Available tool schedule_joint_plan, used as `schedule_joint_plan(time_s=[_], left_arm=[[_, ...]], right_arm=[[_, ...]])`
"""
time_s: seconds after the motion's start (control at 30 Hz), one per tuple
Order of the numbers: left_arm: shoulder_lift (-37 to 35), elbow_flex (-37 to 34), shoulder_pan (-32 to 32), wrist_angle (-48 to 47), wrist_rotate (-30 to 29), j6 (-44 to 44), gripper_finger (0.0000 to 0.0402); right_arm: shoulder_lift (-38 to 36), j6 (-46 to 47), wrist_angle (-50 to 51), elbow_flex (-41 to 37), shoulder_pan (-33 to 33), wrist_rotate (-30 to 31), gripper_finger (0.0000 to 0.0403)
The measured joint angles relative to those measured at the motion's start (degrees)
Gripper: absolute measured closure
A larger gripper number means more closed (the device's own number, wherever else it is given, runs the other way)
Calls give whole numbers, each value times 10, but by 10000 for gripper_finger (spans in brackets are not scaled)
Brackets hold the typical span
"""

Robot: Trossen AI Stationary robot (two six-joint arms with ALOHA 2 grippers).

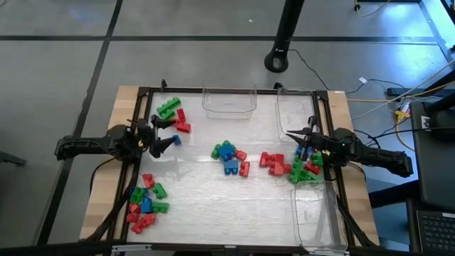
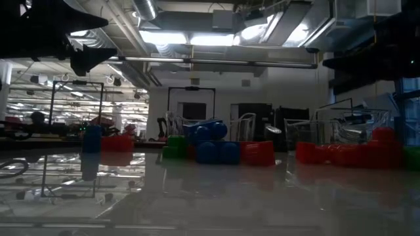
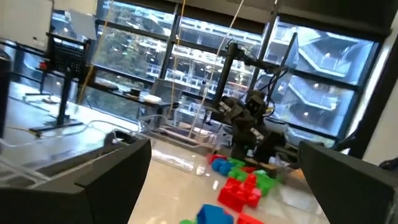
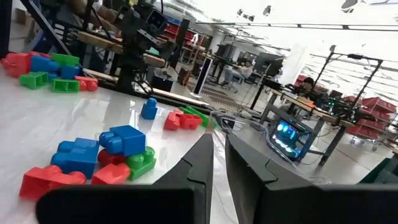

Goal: Sort blocks
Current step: Put the red game piece into the top left transparent bin

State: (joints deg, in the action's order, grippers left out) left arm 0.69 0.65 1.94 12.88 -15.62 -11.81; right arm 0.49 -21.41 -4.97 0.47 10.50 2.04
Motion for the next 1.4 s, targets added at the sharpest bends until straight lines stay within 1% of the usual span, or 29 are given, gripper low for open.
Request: schedule_joint_plan(time_s=[0.07, 0.2, 0.3, 0.37, 0.47, 0.57, 0.73, 0.93, 1.1, 1.3, 1.4], left_arm=[[0, 0, 2, -1, -15, 0, 9], [1, 0, 11, 15, -15, 3, 9], [13, 0, 16, 39, -16, 17, 9], [29, 0, 16, 57, -22, 27, 9], [62, 1, 16, 82, -50, 35, 9], [106, 4, 16, 100, -51, 29, 9], [206, 55, 11, 102, -50, 21, 9], [361, 148, -5, 101, -47, 69, 9], [467, 218, -19, 99, -45, 110, 9], [574, 286, -37, 103, -47, 89, 9], [636, 319, -48, 102, -47, 87, 9]], right_arm=[[0, -17, -9, 0, 0, 3, 358], [0, -60, -45, 0, 0, 4, 358], [0, -68, -82, 0, 0, 4, 358], [0, -74, -91, 0, 0, -1, 358], [0, -78, -89, 4, 0, -1, 358], [2, -91, -86, 6, 0, -1, 358], [2, -95, -88, 12, 0, -1, 359], [2, -103, -80, 12, 0, -1, 358], [2, -103, -60, 13, 0, -1, 358], [2, -103, -56, 14, 0, -2, 358], [2, -103, -51, 14, 0, -16, 358]])
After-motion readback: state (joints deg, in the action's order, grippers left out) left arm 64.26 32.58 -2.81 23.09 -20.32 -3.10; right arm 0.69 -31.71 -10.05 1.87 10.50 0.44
